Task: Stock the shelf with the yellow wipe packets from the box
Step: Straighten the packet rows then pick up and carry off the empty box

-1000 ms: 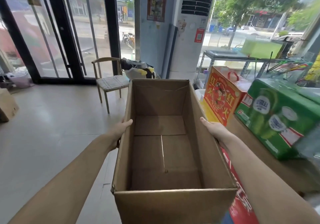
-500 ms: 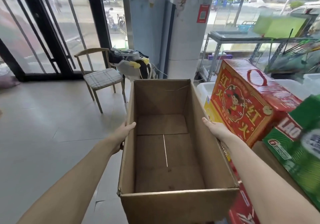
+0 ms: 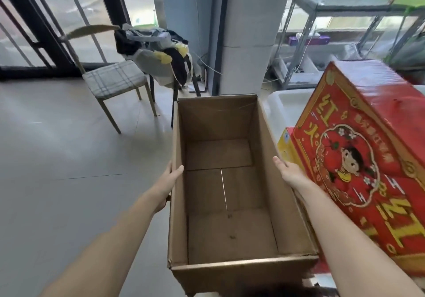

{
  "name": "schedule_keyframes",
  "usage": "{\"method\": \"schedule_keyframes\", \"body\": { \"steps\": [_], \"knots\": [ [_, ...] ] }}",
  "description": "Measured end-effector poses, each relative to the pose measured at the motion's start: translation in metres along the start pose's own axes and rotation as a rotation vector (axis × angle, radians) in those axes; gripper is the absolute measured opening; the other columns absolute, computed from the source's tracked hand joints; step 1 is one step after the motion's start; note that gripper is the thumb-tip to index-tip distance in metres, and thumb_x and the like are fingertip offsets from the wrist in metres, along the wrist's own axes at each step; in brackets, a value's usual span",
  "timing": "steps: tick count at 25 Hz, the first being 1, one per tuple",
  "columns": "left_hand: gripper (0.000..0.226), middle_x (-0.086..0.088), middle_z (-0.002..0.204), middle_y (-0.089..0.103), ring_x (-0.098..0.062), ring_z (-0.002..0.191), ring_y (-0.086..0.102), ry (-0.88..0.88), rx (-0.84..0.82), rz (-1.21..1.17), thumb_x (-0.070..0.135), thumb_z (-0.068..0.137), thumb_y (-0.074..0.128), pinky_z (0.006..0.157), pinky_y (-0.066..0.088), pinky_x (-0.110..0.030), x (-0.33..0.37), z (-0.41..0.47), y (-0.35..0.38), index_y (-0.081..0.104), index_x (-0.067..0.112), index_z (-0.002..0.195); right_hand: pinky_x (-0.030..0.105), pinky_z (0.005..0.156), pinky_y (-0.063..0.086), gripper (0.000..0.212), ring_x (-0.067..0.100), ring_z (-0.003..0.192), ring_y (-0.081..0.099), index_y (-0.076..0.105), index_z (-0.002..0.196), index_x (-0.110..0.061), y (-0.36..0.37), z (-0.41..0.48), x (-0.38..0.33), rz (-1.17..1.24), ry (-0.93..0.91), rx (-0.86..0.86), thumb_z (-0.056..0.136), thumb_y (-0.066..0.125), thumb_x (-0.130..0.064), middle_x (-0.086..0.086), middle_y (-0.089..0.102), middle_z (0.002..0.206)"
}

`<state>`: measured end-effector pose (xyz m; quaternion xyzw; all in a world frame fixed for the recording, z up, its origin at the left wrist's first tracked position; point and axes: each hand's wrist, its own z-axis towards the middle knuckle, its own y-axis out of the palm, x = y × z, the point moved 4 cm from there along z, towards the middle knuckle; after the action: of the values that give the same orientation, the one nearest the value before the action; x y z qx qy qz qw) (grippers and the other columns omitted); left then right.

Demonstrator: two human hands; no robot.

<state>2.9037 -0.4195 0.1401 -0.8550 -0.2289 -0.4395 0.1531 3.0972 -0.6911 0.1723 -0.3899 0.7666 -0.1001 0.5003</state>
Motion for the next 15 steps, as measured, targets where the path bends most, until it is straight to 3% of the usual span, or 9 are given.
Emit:
{"method": "schedule_keyframes", "body": {
  "steps": [3,8,15],
  "knots": [
    [0.075,0.010,0.153,0.023,-0.021,0.136,0.034,-0.061,-0.033,-0.004,0.053,0.087,0.051,0.112,0.028,-0.048,-0.017,0.047,0.013,0.006,0.041,0.146,0.029,0.111,0.023,0.060,0.026,0.138,0.033,0.039,0.140,0.000,0.010,0.041,0.019,0.025,0.054,0.016,0.097,0.042,-0.042,0.014,0.038,0.148],
    [0.069,0.005,0.155,0.021,-0.023,0.138,0.030,-0.144,-0.030,-0.013,0.043,0.093,0.047,0.113,0.027,-0.047,-0.047,0.087,0.040,0.005,0.037,0.147,0.027,0.106,0.029,0.052,0.026,0.133,0.039,0.046,0.135,0.000,0.023,0.082,0.051,-0.014,0.134,0.032,0.098,0.044,-0.036,0.015,0.046,0.141],
    [0.062,0.005,0.157,0.011,-0.020,0.143,0.016,-0.074,0.063,0.044,0.040,0.097,0.039,0.113,0.017,-0.039,-0.054,0.097,0.067,0.006,0.032,0.148,0.031,0.101,0.033,0.050,0.030,0.127,0.046,0.049,0.133,-0.002,0.024,0.108,0.083,-0.022,0.165,0.087,0.097,0.045,-0.037,0.016,0.052,0.135]
  ]
}}
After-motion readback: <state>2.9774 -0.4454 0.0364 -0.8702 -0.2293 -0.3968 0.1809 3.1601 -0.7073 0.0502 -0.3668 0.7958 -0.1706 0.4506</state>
